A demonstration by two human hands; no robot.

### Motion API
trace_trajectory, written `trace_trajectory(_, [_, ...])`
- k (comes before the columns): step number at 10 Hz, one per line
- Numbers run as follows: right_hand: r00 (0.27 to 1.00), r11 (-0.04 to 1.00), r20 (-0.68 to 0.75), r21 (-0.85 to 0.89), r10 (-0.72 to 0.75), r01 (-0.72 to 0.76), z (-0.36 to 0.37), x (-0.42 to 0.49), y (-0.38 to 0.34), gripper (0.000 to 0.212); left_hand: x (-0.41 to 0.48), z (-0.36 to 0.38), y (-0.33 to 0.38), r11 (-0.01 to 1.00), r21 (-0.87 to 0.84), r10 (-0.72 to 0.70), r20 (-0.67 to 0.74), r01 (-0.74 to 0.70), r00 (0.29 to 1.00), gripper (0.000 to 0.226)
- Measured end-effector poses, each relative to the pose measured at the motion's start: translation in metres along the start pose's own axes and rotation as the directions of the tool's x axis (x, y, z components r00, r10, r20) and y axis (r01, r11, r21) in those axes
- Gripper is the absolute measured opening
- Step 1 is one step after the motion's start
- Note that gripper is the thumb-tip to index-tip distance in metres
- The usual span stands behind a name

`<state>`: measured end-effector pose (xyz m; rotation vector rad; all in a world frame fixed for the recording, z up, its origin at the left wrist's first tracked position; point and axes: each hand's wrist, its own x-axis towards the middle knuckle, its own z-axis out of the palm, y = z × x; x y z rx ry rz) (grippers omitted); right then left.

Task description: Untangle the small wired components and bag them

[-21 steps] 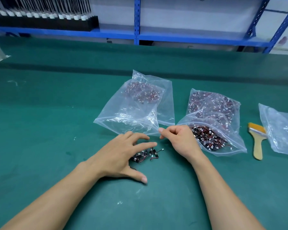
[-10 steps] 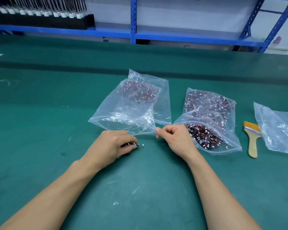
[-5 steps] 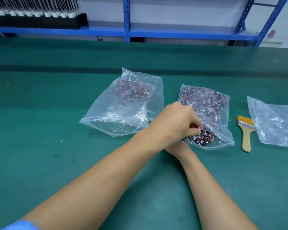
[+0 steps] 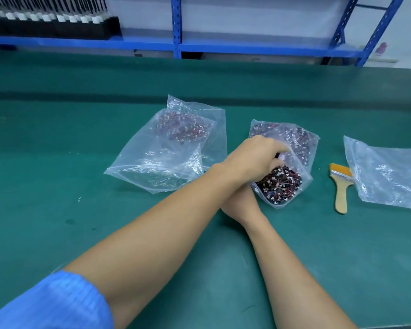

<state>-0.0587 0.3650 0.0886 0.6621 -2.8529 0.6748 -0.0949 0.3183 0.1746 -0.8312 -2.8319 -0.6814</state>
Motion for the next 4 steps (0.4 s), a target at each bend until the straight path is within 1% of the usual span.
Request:
trace_trajectory(1, [0.992,0.989,0.056,0.097,0.109,-0.115,0.002,0.003,-0.001,0.029,-0.01,-0.002,-0.006,0.997,-0.071,-0.013,0.03,0.015,0.999,0.039])
trace_trajectory(2, [0.993,0.971,0.043,0.208,0.108,-0.115,0.002,0.001,-0.002,0.026,-0.021,-0.005,-0.007,0.988,-0.15,-0.023,0.018,0.025,1.0,0.04])
trace_trajectory(3, [0.985,0.942,0.067,0.288,0.159,-0.172,0.002,0.0,-0.002,0.017,-0.028,-0.007,-0.01,0.979,-0.199,-0.034,0.002,0.034,0.999,0.039])
trace_trajectory(4, [0.974,0.923,0.022,0.318,0.224,-0.219,0.001,-0.001,-0.006,0.03,-0.04,-0.011,-0.009,0.969,-0.248,-0.032,-0.045,0.02,0.998,0.038])
